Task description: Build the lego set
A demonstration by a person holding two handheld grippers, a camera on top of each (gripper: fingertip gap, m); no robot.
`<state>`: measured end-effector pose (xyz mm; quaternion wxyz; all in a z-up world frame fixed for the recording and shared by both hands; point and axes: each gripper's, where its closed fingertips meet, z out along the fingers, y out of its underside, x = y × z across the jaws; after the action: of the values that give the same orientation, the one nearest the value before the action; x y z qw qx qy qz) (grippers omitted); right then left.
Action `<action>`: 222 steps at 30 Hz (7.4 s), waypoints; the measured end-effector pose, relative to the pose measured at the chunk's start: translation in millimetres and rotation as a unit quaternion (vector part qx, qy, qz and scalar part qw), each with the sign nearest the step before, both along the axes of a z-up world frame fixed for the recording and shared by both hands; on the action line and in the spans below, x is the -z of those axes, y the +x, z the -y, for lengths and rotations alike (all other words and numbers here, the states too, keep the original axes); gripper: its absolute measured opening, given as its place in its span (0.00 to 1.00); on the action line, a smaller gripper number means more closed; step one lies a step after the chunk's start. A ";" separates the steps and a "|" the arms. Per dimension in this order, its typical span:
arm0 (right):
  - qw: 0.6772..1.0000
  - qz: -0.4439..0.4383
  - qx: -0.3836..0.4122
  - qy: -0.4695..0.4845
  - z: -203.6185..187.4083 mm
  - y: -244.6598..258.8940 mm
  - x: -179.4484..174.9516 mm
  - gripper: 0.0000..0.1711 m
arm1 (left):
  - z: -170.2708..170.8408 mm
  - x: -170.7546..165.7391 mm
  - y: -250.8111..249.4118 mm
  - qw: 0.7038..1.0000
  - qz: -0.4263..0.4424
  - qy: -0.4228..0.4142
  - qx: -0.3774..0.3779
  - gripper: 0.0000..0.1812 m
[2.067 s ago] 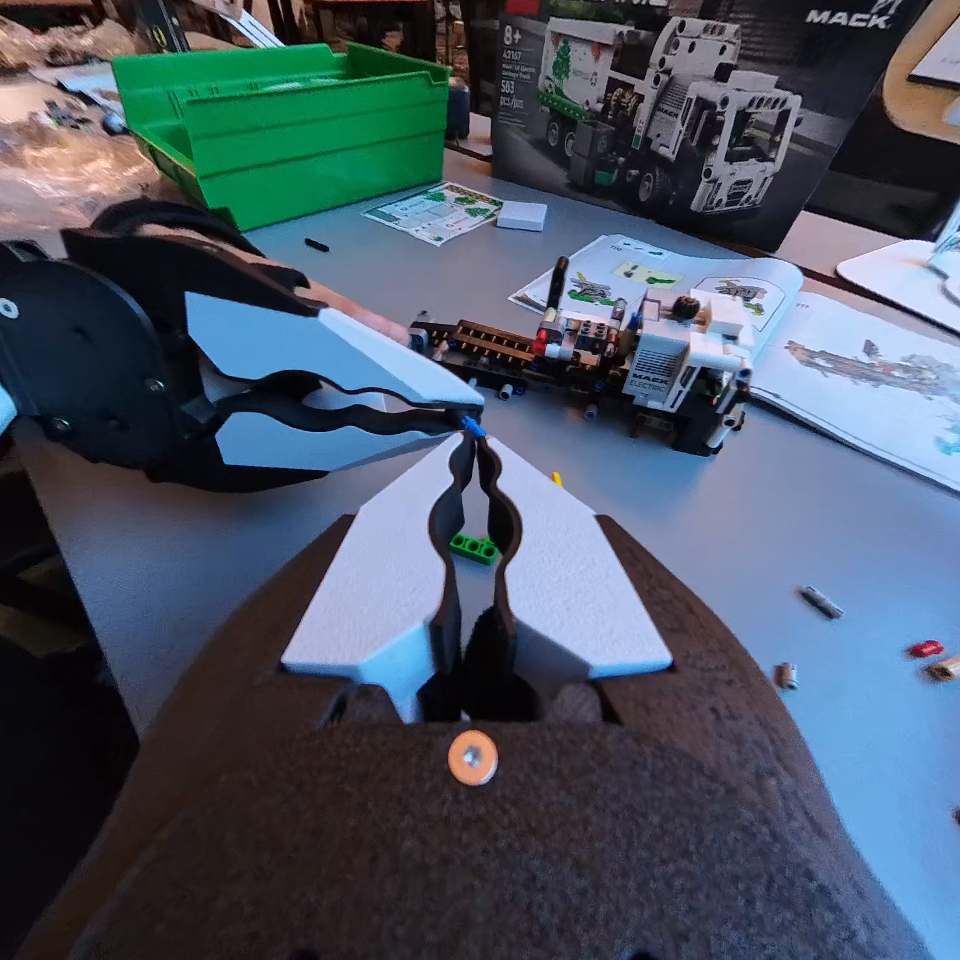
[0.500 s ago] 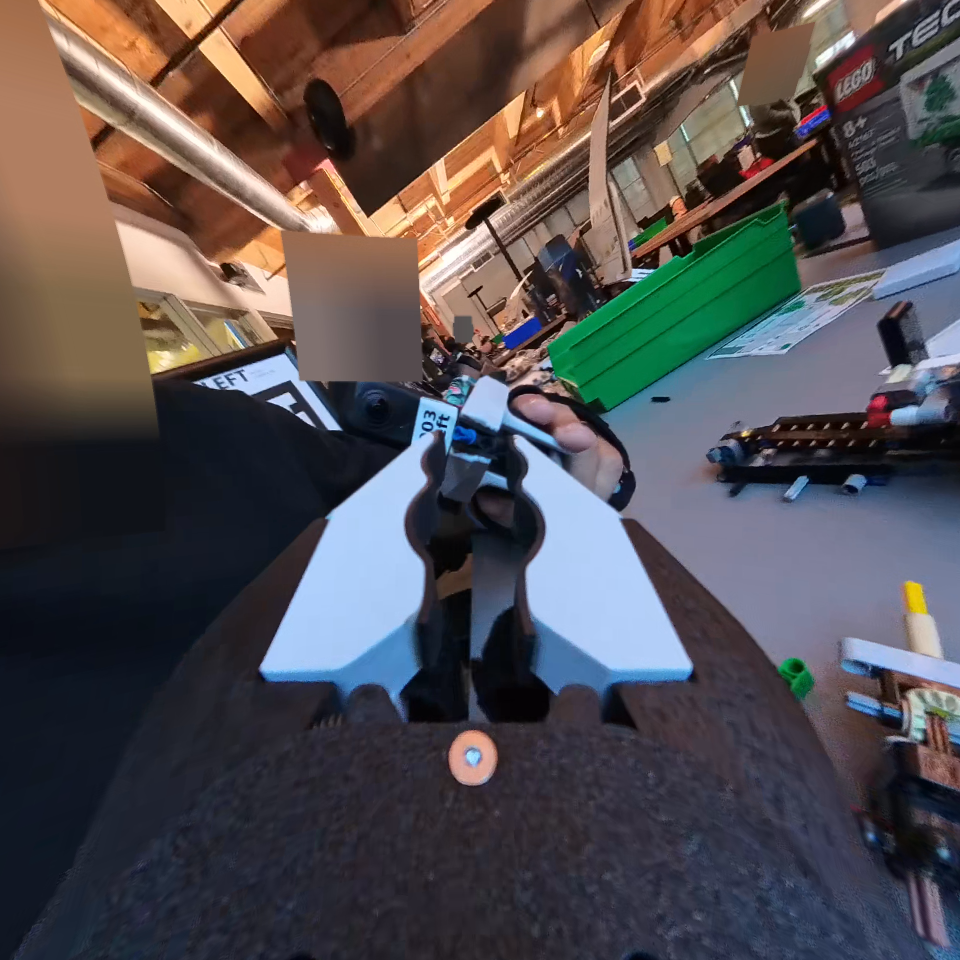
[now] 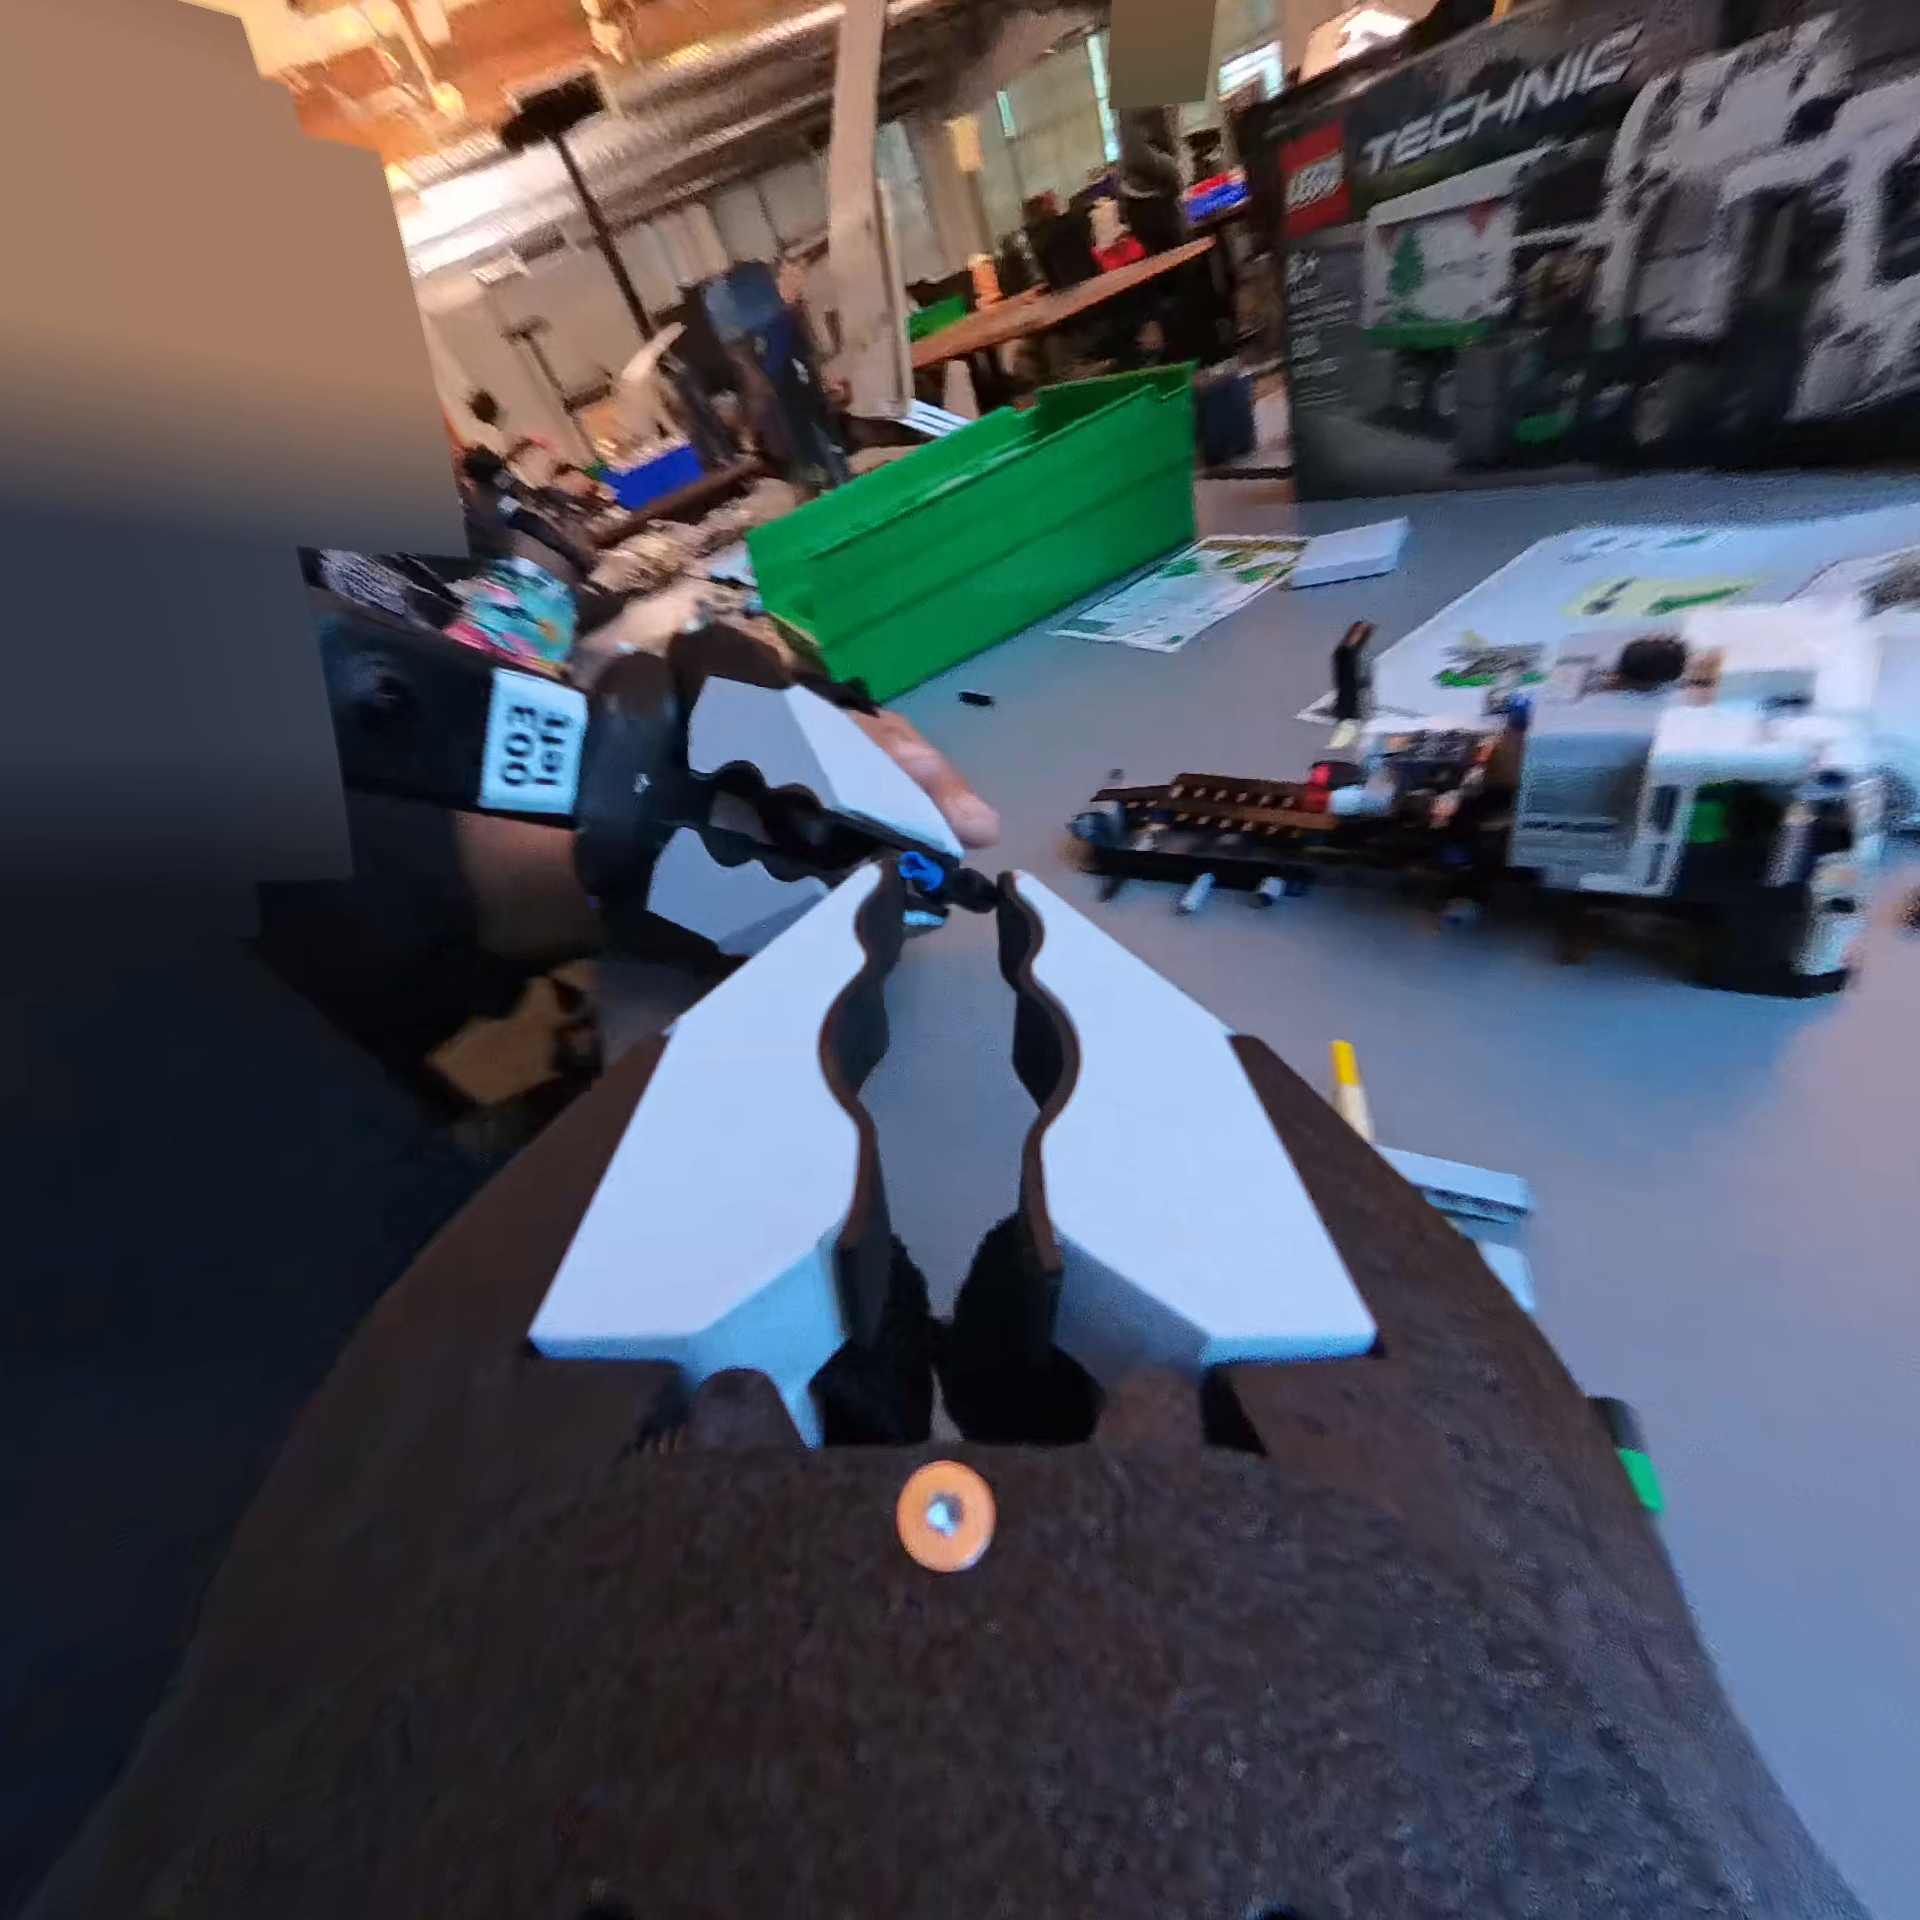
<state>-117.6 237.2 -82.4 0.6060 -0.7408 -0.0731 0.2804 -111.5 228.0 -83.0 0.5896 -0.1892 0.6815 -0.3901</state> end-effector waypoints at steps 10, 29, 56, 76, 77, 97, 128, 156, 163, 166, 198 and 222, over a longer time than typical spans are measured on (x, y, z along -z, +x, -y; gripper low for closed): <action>1.000 -0.007 -0.013 -0.001 1.6 -1.7 -1.2 0.12 | -1.9 0.3 -0.1 1.000 -0.022 -0.017 0.005 0.02; 0.948 0.269 0.033 -0.166 63.9 91.0 88.3 0.09 | -15.2 20.2 4.9 0.978 -0.144 -0.145 0.038 0.02; 0.929 0.299 -0.004 -0.217 52.1 104.1 95.0 0.02 | -10.9 27.2 5.3 0.977 -0.157 -0.135 0.052 0.02; 0.971 -0.179 0.021 0.157 -18.2 10.6 -50.2 0.02 | -16.4 -35.8 -0.7 0.802 -0.157 -0.536 0.212 0.02; 0.971 -0.177 0.020 0.157 -18.5 9.9 -49.9 0.02 | -16.5 -36.7 -1.6 0.799 -0.157 -0.539 0.215 0.02; 0.962 -0.204 -0.013 0.182 -25.9 -1.1 -61.8 0.02 | -22.4 -49.2 -9.3 0.738 -0.162 -0.598 0.266 0.02; 0.929 -0.133 0.023 0.343 -40.5 -26.1 -99.5 0.02 | -52.1 -94.8 -37.3 0.570 -0.100 -0.705 0.410 0.01; 0.928 -0.054 0.108 0.353 -35.1 -18.6 -92.7 0.02 | -47.7 -85.7 -24.9 0.570 -0.114 -0.715 0.387 0.02; 0.934 -0.087 0.101 0.332 -38.4 -14.2 -89.1 0.02 | -49.9 -81.8 -21.1 0.597 -0.111 -0.706 0.363 0.02; 0.933 -0.085 0.104 0.333 -37.5 -12.5 -88.6 0.01 | -48.2 -80.3 -19.8 0.606 -0.112 -0.702 0.357 0.02; 0.975 -0.058 -0.018 0.212 -34.1 -8.9 -70.4 0.01 | -35.6 -58.2 -15.1 0.740 -0.171 -0.589 0.277 0.02; 0.958 -0.042 0.008 0.285 -28.6 -21.6 -76.4 0.01 | -36.4 -76.5 -23.9 0.570 -0.161 -0.705 0.390 0.02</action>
<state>-139.2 265.8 -6.0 0.7968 -0.5255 -0.1183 0.2738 -135.4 264.5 -6.5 -0.0590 -0.3205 0.2816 -0.9025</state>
